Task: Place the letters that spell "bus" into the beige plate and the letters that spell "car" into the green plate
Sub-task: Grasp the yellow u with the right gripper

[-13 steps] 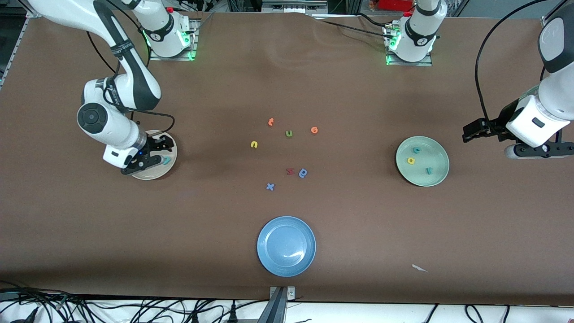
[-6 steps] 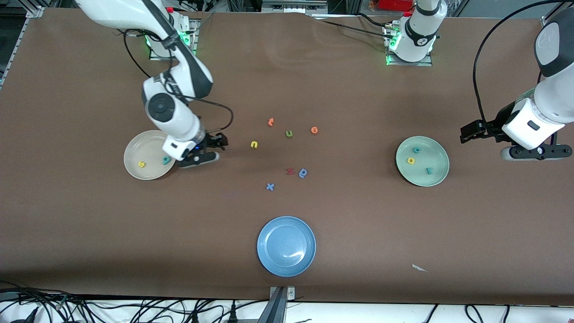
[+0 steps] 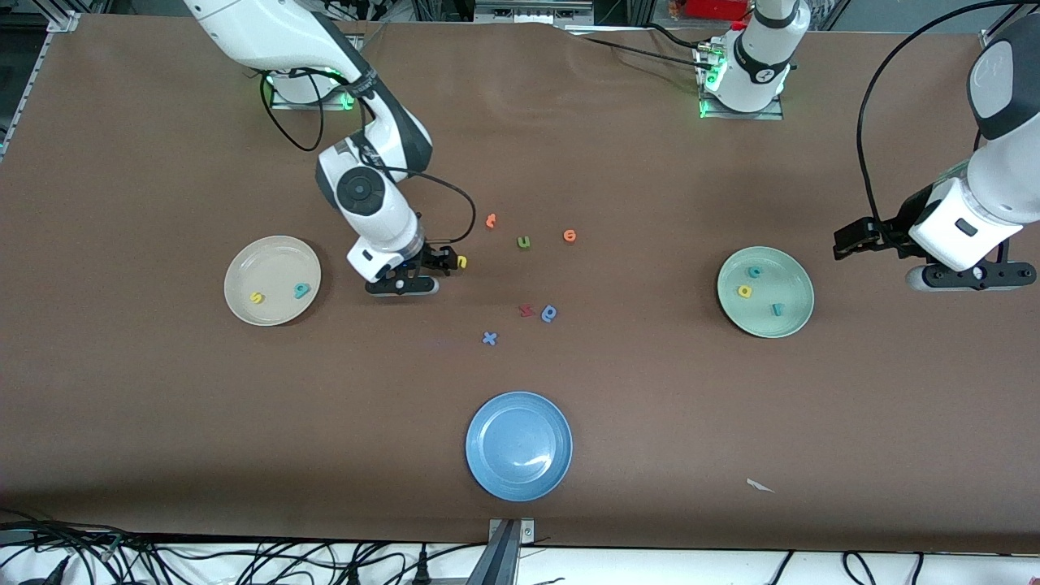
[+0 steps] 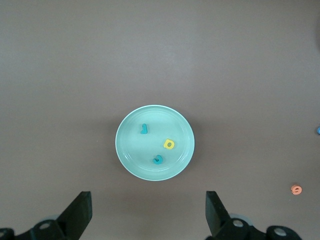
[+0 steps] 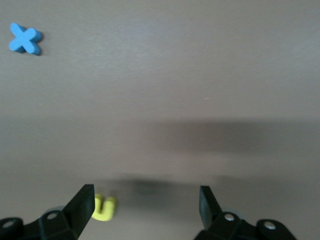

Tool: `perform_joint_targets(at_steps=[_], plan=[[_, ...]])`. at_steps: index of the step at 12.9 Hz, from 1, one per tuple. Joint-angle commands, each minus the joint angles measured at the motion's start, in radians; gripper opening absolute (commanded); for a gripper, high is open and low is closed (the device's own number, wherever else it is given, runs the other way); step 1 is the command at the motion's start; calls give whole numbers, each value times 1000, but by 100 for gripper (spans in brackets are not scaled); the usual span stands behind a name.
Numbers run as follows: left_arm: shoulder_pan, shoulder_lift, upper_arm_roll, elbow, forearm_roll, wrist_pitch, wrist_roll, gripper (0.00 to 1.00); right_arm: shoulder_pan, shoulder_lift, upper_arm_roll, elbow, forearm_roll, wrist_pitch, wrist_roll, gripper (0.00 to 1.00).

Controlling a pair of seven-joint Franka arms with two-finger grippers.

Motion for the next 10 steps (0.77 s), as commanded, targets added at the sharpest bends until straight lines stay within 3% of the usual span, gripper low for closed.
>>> perform_joint_targets(at_steps=[1,10], plan=[[-7,-10,2,-11,-19,10,24,99,64,48,-22,74,3,-3,104,93],[-7,-12,1,-14,-19,7,24,99,154,101,-65,91,-6,6,214,91]])
